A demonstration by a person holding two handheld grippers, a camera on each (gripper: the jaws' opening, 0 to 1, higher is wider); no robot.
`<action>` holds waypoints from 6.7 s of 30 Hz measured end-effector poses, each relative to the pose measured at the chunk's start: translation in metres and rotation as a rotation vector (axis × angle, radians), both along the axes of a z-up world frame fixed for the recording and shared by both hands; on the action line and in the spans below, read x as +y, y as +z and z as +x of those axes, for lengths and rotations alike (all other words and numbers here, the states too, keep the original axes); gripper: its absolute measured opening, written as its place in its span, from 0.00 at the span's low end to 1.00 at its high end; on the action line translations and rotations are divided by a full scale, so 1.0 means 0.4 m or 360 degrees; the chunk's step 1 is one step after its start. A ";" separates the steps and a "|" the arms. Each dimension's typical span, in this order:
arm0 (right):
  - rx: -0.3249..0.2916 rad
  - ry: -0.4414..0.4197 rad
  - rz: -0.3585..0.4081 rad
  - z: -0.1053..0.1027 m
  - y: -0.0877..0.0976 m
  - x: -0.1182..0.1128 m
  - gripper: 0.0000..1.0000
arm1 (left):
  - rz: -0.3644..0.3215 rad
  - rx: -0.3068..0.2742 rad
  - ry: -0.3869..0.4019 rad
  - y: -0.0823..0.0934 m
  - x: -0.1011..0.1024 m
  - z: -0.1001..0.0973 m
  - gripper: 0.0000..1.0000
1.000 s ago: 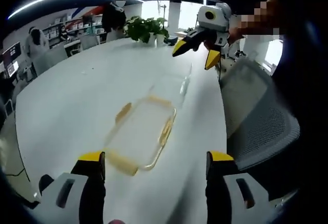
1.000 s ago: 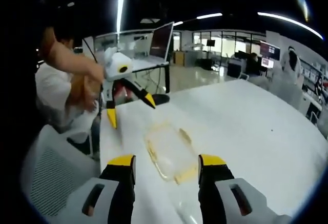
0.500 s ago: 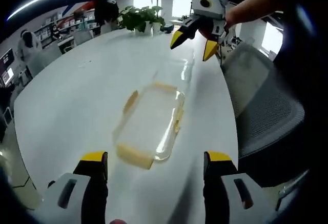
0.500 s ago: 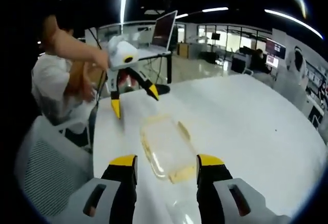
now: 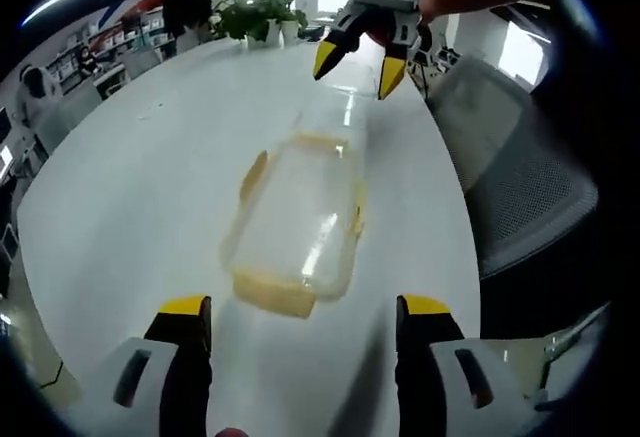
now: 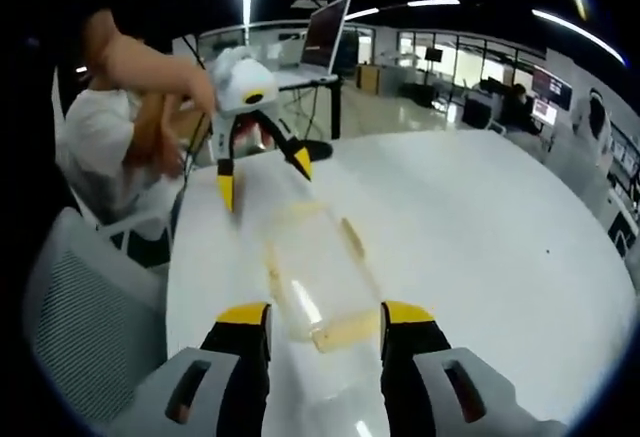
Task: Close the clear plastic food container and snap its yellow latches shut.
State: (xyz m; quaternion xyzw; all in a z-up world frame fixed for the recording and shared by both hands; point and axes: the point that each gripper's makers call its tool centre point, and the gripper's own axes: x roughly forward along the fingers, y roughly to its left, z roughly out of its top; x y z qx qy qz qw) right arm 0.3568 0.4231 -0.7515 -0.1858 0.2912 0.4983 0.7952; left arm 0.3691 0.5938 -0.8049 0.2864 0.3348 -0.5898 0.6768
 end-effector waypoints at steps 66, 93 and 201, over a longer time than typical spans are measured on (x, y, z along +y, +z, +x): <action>0.0184 0.0466 -0.0713 0.027 -0.200 -0.007 0.43 | 0.0319 -0.0006 -0.0317 -0.080 -0.035 0.041 0.63; 0.0206 0.0462 -0.0764 0.031 -0.213 -0.022 0.39 | 0.0282 -0.0043 -0.0343 -0.079 -0.046 0.036 0.39; 0.0107 0.0501 -0.0761 0.015 0.001 -0.115 0.38 | 0.0323 -0.0123 -0.0301 0.118 -0.139 0.015 0.38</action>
